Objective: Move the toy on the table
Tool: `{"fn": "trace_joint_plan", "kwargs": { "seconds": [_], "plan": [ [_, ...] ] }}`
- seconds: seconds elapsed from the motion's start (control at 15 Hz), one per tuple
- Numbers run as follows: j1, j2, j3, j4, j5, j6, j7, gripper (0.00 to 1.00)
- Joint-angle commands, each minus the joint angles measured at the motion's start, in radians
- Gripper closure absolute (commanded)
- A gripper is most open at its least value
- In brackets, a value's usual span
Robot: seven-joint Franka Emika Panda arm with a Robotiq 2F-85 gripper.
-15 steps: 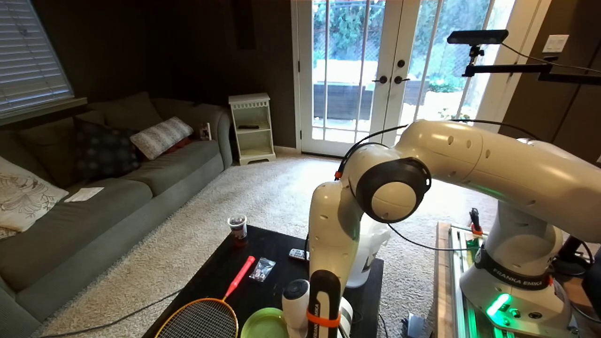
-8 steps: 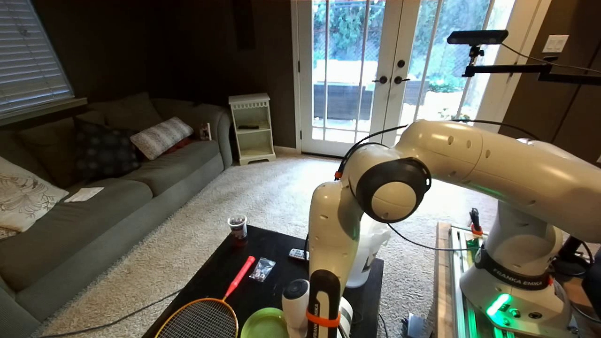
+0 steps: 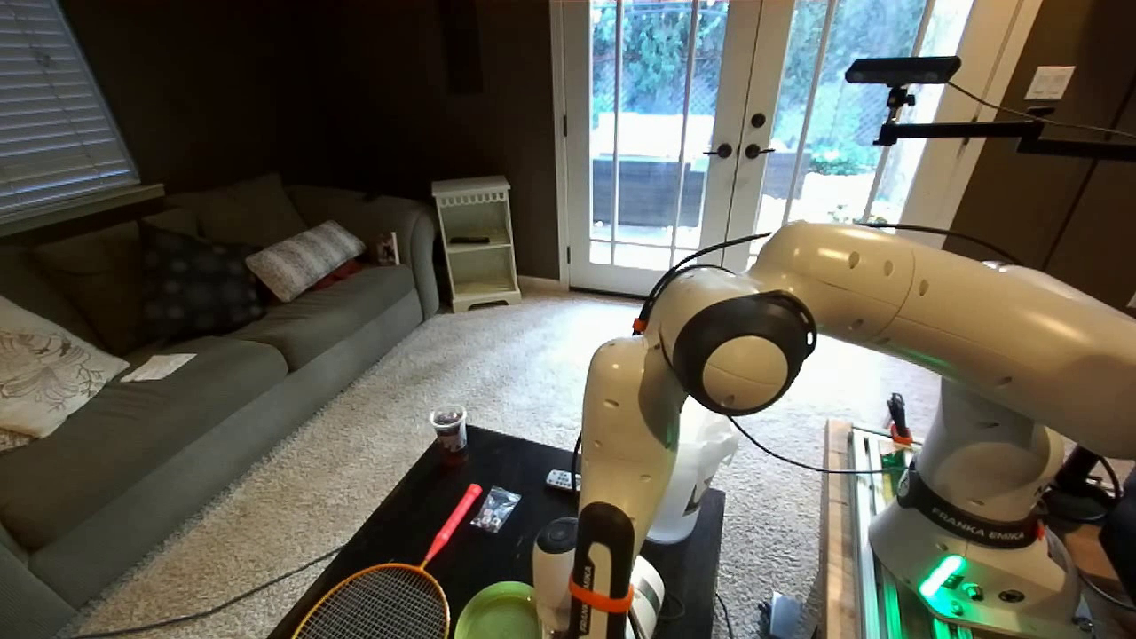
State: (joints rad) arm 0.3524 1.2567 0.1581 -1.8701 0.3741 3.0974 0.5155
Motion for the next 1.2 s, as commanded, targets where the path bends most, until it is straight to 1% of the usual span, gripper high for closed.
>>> {"fn": "trace_joint_plan", "kwargs": {
  "seconds": [0.0, 0.27, 0.4, 0.67, 0.8, 0.93, 1.13],
  "plan": [
    [0.025, -0.019, -0.007, -0.026, 0.072, 0.033, 0.060, 0.92],
    [0.038, -0.032, -0.010, -0.051, 0.125, 0.051, 0.134, 0.92],
    [0.044, -0.044, -0.008, -0.071, 0.155, 0.076, 0.181, 0.92],
    [0.032, -0.063, 0.011, -0.113, 0.212, 0.139, 0.276, 0.92],
    [0.017, -0.072, 0.024, -0.141, 0.242, 0.171, 0.315, 0.92],
    [-0.015, -0.080, 0.052, -0.172, 0.270, 0.196, 0.344, 0.92],
    [-0.090, -0.075, 0.121, -0.201, 0.294, 0.242, 0.370, 0.92]
  ]
}}
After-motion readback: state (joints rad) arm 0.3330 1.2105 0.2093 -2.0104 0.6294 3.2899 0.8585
